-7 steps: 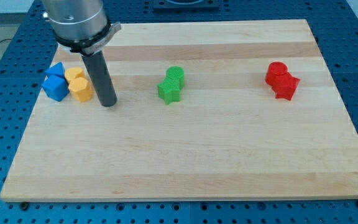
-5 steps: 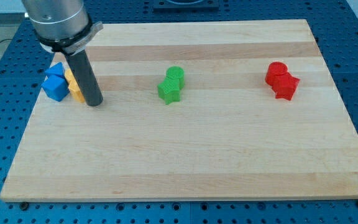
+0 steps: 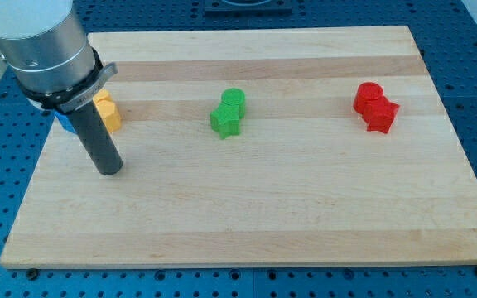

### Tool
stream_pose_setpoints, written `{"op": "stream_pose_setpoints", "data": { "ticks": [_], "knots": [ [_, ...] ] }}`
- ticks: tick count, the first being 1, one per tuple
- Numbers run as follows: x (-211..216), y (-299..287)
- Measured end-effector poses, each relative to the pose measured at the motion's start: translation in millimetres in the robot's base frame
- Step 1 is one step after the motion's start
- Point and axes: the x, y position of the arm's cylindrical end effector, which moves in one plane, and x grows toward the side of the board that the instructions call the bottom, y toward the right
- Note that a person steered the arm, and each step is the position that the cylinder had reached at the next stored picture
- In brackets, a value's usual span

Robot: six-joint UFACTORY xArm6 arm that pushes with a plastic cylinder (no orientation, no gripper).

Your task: Move the green star towards the red circle

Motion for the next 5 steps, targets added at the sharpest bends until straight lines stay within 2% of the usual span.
{"op": "stream_pose_setpoints", "data": {
  "ticks": [1, 2, 4, 5],
  "knots": [
    [0, 35],
    [-19, 56],
    [-40, 59],
    [-63, 77]
  ]
}}
